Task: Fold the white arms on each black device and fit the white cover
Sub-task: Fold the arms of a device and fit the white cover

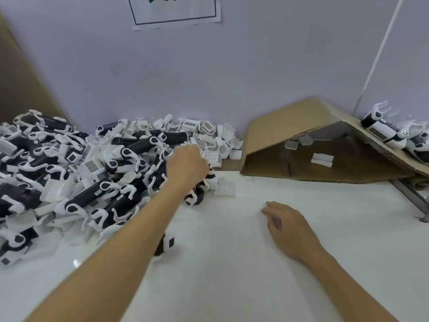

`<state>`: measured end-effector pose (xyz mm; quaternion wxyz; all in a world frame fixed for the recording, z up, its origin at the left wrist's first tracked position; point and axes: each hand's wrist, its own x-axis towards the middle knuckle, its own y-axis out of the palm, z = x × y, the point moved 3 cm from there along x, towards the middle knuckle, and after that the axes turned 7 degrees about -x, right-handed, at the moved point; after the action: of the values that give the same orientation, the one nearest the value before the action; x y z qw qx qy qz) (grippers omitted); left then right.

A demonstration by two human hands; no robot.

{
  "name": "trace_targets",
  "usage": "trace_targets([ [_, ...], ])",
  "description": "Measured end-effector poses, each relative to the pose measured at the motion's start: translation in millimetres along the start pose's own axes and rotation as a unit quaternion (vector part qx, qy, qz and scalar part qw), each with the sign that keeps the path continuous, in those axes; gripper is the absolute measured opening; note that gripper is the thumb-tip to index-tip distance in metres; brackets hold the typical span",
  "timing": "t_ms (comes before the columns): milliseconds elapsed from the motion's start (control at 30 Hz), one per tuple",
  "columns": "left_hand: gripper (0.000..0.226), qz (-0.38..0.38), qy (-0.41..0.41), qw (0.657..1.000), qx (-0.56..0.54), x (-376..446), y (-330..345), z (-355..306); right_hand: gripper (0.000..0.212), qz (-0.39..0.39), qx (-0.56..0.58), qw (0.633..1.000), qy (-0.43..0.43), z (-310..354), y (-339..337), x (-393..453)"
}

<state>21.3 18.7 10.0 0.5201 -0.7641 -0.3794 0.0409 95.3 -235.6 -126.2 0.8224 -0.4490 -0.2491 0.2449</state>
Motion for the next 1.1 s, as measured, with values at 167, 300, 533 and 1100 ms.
trace_targets([
  [167,0.018,0.154,0.014,0.970,0.187,17,1,22,0.033,0.005,-0.002,1.000,-0.004,-1,1,0],
  [300,0.035,0.146,-0.009,0.981,0.131,13,22,29,0.033,0.008,-0.007,1.000,0.001,-2,0,2],
  [533,0.045,0.067,0.000,0.992,0.106,10,14,29,0.033,0.007,-0.002,1.000,0.001,-3,1,2],
  [1100,0.022,0.150,-0.209,0.637,-0.727,-86,84,-40,0.061,-0.056,0.106,0.993,-0.002,20,-8,-9],
])
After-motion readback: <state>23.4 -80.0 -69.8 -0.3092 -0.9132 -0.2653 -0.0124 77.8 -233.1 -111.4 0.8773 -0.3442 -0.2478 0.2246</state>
